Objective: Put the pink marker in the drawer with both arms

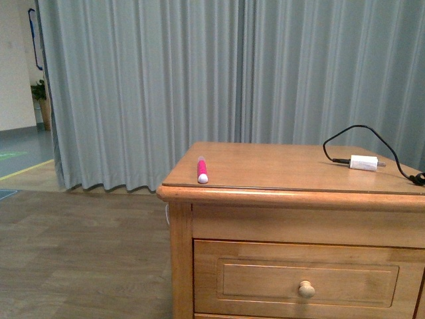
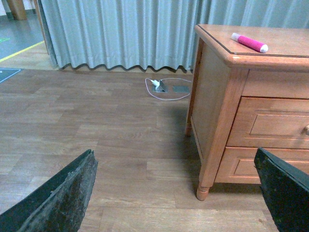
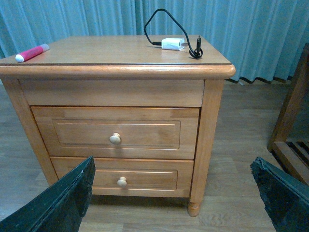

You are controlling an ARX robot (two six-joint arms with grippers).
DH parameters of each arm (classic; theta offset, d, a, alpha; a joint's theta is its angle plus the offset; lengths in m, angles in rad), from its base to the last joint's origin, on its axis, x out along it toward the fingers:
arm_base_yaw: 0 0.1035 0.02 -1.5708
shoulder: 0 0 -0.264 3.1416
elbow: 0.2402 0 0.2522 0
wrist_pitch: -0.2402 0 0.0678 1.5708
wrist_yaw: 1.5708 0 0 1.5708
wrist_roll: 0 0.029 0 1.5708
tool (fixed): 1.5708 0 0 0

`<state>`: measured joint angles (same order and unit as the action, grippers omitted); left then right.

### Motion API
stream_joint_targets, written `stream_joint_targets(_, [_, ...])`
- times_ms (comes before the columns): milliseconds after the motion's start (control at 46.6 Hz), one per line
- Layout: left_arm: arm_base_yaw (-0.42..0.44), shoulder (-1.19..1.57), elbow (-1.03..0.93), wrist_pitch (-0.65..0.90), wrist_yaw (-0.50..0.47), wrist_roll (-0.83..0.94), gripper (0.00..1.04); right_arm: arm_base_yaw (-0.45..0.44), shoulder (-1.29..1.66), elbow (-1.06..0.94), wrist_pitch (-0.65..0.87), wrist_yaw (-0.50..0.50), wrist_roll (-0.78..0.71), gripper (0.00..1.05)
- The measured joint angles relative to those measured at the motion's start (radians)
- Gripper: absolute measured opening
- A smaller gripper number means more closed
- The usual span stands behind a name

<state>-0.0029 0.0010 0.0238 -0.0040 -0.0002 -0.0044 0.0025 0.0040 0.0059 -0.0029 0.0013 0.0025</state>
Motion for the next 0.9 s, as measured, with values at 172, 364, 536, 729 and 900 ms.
stream_joint_targets(172, [0.0,0.0,0.0,0.0,0.0,0.0,0.99,0.0,0.0,0.0,0.0,0.0,0.0,0.96])
stream_joint_targets(364, [0.0,0.0,0.0,0.0,0.0,0.0,0.99,0.0,0.0,0.0,0.0,0.0,0.0,0.96])
stream_joint_targets(536, [0.0,0.0,0.0,0.0,0.0,0.0,0.99,0.0,0.0,0.0,0.0,0.0,0.0,0.96])
stream_joint_targets(729, [0.0,0.0,0.0,0.0,0.0,0.0,0.99,0.0,0.0,0.0,0.0,0.0,0.0,0.96])
stream_joint_targets(900, [0.0,0.0,0.0,0.0,0.0,0.0,0.99,-0.004,0.264,0.124,-0.222,-0.03,0.051,0.96])
